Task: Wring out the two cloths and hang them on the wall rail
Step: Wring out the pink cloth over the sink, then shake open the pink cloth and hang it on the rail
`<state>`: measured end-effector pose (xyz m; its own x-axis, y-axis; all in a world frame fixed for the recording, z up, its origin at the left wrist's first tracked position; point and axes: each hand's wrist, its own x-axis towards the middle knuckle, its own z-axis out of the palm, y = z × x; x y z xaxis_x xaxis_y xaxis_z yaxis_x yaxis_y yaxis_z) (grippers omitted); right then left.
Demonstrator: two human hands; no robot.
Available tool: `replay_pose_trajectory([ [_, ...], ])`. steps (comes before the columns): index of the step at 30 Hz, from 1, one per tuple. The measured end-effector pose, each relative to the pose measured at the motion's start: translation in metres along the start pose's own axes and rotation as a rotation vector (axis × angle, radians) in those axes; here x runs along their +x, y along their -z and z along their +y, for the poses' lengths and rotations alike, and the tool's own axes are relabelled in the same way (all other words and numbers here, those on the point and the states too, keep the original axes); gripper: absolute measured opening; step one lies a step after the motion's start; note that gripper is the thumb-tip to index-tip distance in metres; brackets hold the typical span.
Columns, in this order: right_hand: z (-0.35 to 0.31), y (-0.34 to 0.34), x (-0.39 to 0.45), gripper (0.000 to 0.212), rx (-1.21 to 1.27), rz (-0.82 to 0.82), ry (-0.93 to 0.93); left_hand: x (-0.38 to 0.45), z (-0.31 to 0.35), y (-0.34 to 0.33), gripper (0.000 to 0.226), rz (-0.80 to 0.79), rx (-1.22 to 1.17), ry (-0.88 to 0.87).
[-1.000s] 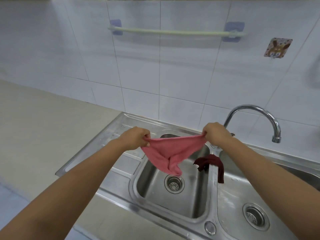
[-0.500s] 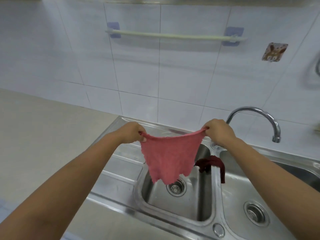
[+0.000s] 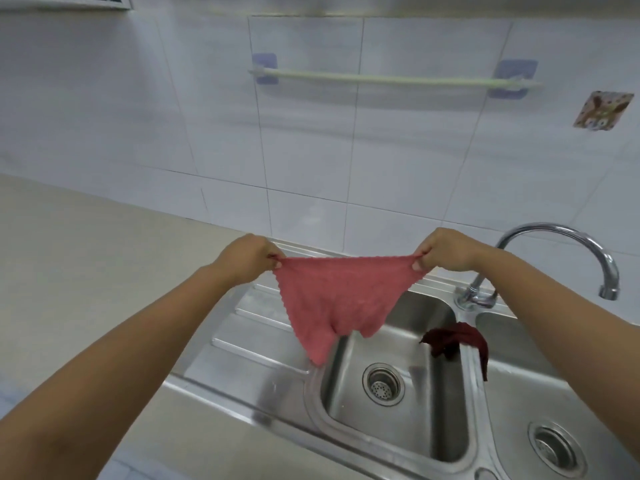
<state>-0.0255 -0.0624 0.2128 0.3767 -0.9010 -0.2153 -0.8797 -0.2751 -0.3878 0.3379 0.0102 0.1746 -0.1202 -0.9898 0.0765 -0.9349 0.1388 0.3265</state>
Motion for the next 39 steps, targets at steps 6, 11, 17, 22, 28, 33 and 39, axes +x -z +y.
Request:
replay_pose_trajectory([
  [6,-0.063,0.066,0.023,0.026,0.177,0.834,0.088,0.035,0.009,0.085,0.029,0.642,0.0,-0.025],
  [11,-0.085,0.075,0.003,0.033,-0.141,1.522,0.383,0.028,0.015,0.128,0.027,1.184,0.284,-0.437],
  [17,-0.041,0.007,0.022,0.018,-0.252,0.066,0.1,0.001,-0.034,0.063,0.026,-0.23,0.15,-0.05],
  [22,-0.054,0.016,0.031,0.019,-0.129,0.18,0.05,0.006,-0.028,0.075,0.026,-0.047,0.079,-0.029],
  [28,-0.067,0.018,0.017,0.014,0.046,0.018,-0.004,-0.008,-0.037,0.08,0.023,-0.086,-0.019,0.046],
  [33,-0.093,0.042,0.019,0.018,0.029,0.239,0.018,0.001,-0.031,0.11,0.029,0.192,0.022,0.061],
  [39,-0.123,0.076,-0.005,0.033,0.02,1.41,0.314,-0.002,-0.002,0.148,0.03,1.163,0.234,-0.28],
])
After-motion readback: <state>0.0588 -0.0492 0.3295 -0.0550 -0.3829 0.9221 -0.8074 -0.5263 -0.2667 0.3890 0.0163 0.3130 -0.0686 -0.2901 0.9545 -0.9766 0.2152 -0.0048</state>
